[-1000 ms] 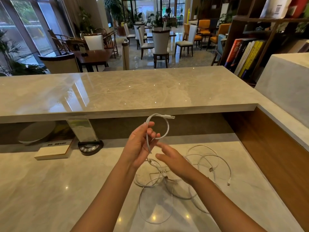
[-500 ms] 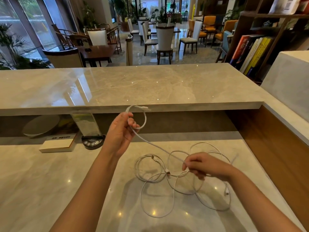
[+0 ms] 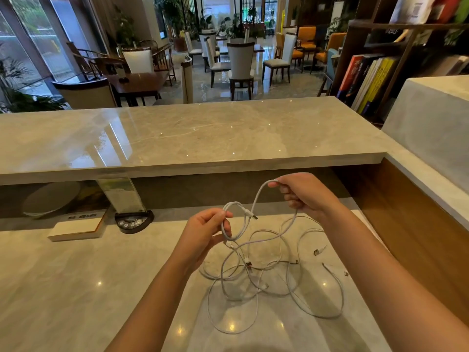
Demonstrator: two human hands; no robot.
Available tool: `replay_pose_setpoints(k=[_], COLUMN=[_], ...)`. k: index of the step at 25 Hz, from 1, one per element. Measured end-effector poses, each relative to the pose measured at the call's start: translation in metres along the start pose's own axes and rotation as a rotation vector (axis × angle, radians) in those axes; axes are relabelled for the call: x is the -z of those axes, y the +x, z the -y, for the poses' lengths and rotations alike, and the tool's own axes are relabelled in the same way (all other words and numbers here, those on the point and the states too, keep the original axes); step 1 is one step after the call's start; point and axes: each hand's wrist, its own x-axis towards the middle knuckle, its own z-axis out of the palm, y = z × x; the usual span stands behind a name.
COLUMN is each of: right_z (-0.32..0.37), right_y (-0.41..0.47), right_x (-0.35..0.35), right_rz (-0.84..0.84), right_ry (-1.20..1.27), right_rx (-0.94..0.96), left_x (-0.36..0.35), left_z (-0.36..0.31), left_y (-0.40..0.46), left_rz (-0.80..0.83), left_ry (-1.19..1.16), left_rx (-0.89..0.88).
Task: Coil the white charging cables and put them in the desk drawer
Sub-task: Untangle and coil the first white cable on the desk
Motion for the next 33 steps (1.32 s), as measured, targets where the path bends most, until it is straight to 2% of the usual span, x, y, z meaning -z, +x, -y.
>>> replay_pose_setpoints(k=[2,4,7,11,14,18,20,22,23,27,28,30,32,33], right_z=[0.007,0.006,-0.01,-0.043,-0.059,-0.071,-0.072,-0.07,-0.068,-0.05,-0.046,-0.039,-0.032,-0.03], right_y=[-0.013,-0.028,-0.045,-0.055,-0.059,-0.058,-0.061,-0.064,-0.064,-0.053,-0.052,-0.045,-0.036,-0.03], right_x=[-0.018,-0.035,-0.054,-0.065,-0.065,-0.068,-0.065,-0.054,-0.047,-0.013,-0.004,0.015,0.035,0.044], right_rz=[0.04,0.039,-0.046,-0.13,-0.21,-0.221,-0.074,0.131,0.214,0.48,0.535,0.573,0.507,0.465], right_ry=[-0.018,-0.209,-0.56,-0.688,-0.754,-1.026,-0.88,-0.593,-0.537,-0.87,-0.864,-0.646,-0.442,-0.44], right_rx=[0.049,0.153,0.449,0.823,0.931,1.003,0.875,0.597,0.504,0.34,0.266,0.099,-0.031,-0.065], left_x=[-0.003,-0.005,-0.008,-0.011,-0.017,-0.021,-0.016,-0.008,-0.005,0.006,0.011,0.021,0.024,0.022], left_z=[0.001,0.001,0.0,-0.001,-0.003,-0.003,-0.006,-0.011,-0.011,-0.011,-0.013,-0.019,-0.023,-0.023], left_y=[0.0,0.0,0.0,-0.004,-0.007,-0.008,-0.004,0.002,0.003,0.006,0.007,0.011,0.011,0.009], left_rz=[-0.028,-0.052,-0.024,0.081,0.103,0.061,0.007,-0.003,0.015,0.049,0.049,0.071,0.114,0.134], left_ry=[0.004,-0.029,-0.138,-0.295,-0.454,-0.517,-0.628,-0.718,-0.724,-0.829,-0.873,-0.862,-0.729,-0.664], left_rx=[0.02,0.045,0.082,0.076,0.109,0.104,0.07,0.035,0.025,0.027,0.024,-0.004,-0.003,0.01])
